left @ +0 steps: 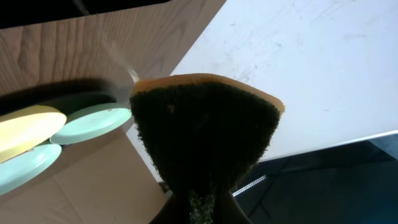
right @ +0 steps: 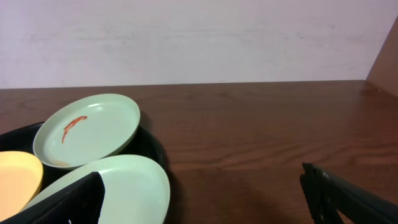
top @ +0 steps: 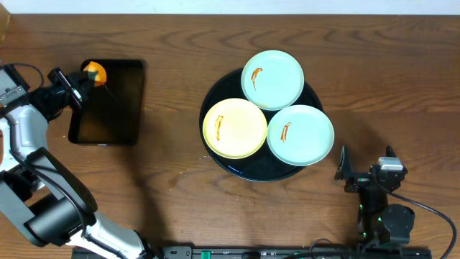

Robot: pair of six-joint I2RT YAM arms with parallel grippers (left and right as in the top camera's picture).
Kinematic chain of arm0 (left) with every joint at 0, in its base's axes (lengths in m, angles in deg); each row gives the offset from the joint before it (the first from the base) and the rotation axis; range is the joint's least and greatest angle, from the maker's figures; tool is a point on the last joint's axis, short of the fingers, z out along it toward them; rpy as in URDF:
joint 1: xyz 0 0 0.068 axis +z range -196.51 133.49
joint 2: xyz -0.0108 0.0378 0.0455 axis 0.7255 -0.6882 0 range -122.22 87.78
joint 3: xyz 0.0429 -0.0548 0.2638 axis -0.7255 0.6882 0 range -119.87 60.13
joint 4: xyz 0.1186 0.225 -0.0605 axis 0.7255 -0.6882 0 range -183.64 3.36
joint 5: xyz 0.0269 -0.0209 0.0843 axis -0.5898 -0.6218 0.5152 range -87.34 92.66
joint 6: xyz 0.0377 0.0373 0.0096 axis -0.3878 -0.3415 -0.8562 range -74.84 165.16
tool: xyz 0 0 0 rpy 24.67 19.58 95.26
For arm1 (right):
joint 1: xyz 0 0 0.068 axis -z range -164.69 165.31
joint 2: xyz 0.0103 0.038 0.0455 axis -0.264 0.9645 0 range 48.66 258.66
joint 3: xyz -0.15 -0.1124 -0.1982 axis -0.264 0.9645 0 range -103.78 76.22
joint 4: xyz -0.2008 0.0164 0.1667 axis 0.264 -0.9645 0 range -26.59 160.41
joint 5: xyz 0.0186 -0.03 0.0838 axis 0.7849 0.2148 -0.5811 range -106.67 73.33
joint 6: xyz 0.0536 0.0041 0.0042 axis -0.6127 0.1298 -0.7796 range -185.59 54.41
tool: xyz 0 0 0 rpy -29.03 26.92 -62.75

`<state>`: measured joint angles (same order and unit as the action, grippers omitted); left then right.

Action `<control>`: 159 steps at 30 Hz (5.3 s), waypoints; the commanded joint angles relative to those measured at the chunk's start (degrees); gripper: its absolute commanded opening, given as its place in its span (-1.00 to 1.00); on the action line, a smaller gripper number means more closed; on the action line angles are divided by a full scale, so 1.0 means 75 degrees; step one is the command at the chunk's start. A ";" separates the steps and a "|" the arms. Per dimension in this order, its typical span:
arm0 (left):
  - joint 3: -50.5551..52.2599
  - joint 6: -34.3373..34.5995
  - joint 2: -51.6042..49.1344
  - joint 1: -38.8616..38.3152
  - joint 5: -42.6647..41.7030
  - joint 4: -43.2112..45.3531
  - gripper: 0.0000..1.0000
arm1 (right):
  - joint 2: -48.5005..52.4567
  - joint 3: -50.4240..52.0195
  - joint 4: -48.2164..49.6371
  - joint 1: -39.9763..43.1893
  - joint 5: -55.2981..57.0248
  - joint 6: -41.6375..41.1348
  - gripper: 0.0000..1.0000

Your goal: Clean dirty plates on tray and stack at the side

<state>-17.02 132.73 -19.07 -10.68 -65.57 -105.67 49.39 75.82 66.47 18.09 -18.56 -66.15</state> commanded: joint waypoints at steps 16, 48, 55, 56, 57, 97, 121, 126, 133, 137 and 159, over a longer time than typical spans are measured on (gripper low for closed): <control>-0.0009 -0.2681 0.0047 0.0009 0.2766 0.0096 -0.85 | -0.0032 0.0012 -0.0023 0.0117 -0.0009 0.0085 0.99; -0.0055 -0.3722 -0.0026 -0.1014 0.3599 -0.1011 -0.86 | -0.0032 0.0012 -0.0023 0.0117 -0.0009 0.0085 0.98; -0.0093 -0.5362 0.0009 -0.1510 0.6397 -0.1507 -0.85 | -0.0032 0.0012 -0.0023 0.0117 -0.0009 0.0085 0.99; -0.0198 -0.5362 0.0050 -0.1495 0.5869 -0.1396 -0.85 | -0.0032 0.0012 -0.0023 0.0117 -0.0009 0.0085 0.99; -0.0268 -0.5359 0.0096 -0.1489 0.5537 -0.1320 -0.85 | -0.0032 0.0012 -0.0023 0.0117 -0.0009 0.0085 0.99; -0.0300 -0.8049 0.2906 -0.2261 0.8795 0.0032 -0.85 | -0.0032 0.0012 -0.0023 0.0117 -0.0009 0.0085 0.99; 0.0044 -0.8620 0.3092 -0.1973 0.8711 -0.0219 -0.85 | -0.0032 0.0012 -0.0023 0.0117 -0.0009 0.0082 0.98; 0.0198 -0.8836 0.0775 -0.1964 0.8696 -0.0431 -0.85 | -0.0032 0.0012 -0.0023 0.0117 -0.0009 0.0085 0.99; -0.0557 -0.8871 0.2046 -0.1953 0.7834 -0.1495 -0.85 | -0.0032 0.0012 -0.0023 0.0117 -0.0009 0.0085 0.98; -0.0697 -0.8833 0.3975 -0.1958 0.7784 -0.1378 -0.85 | -0.0032 0.0012 -0.0023 0.0117 -0.0009 0.0085 0.99; 0.0020 -0.7717 0.1259 -0.7041 0.5928 -0.3786 -0.85 | -0.0032 0.0012 -0.0023 0.0117 -0.0009 0.0085 0.99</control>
<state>-16.95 74.13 -2.35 -60.10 -21.26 -135.39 49.37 75.82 66.47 18.09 -18.56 -66.15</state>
